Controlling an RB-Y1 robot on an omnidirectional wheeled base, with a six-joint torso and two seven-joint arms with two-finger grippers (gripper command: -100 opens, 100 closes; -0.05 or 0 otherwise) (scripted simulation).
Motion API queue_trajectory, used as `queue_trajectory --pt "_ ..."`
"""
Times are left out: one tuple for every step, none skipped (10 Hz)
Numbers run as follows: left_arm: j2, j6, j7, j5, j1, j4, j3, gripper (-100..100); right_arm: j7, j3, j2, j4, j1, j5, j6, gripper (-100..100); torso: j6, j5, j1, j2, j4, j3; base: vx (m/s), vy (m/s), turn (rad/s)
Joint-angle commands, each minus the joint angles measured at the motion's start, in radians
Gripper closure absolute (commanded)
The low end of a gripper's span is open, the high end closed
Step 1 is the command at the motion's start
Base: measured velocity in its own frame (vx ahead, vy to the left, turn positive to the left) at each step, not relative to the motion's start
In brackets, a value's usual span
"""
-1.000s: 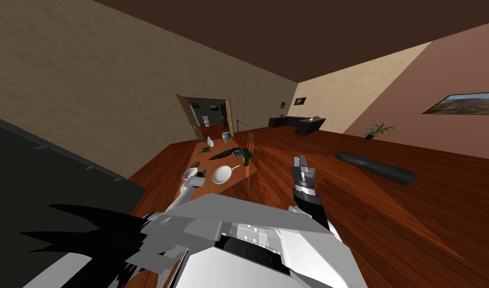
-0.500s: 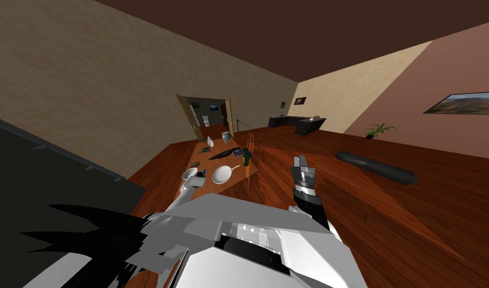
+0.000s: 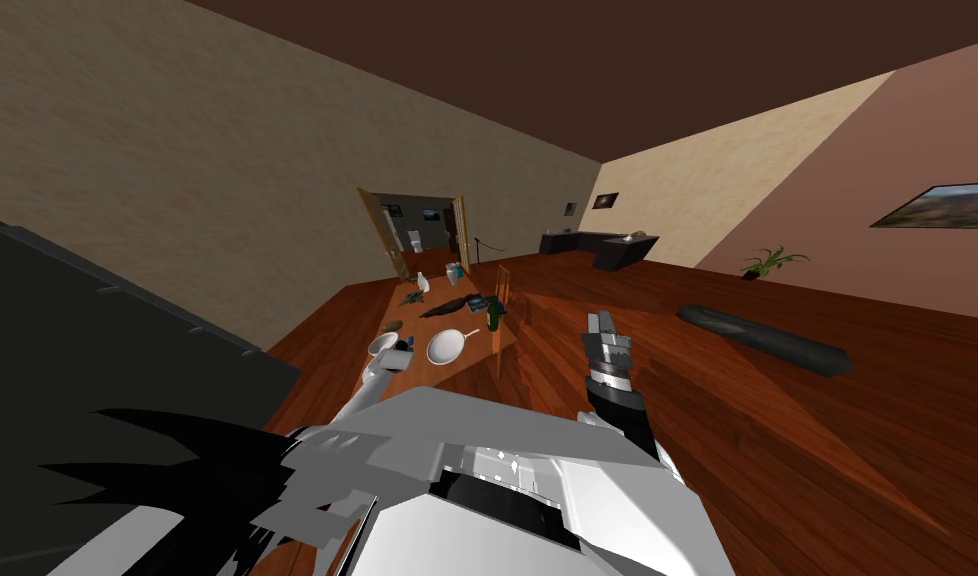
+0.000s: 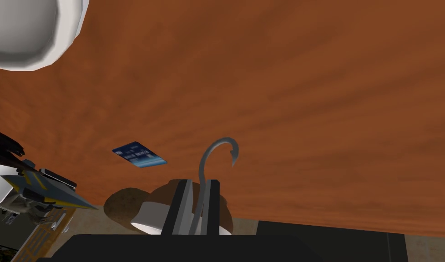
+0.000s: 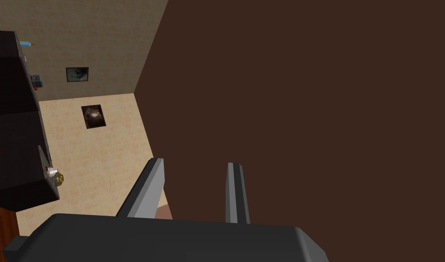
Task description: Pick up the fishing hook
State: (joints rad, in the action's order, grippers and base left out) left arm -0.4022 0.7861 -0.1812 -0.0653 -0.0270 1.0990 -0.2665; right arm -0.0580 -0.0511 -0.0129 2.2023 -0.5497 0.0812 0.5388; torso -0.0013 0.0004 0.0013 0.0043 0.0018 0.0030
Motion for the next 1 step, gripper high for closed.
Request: queue_trajectory --pt "0.0 0.0 0.0 0.0 0.0 0.0 0.0 0 0.0 0.0 0.0 0.0 0.0 0.0 0.0 0 0.0 0.0 0.0 0.0 0.0 0.0 0.0 0.0 0.0"
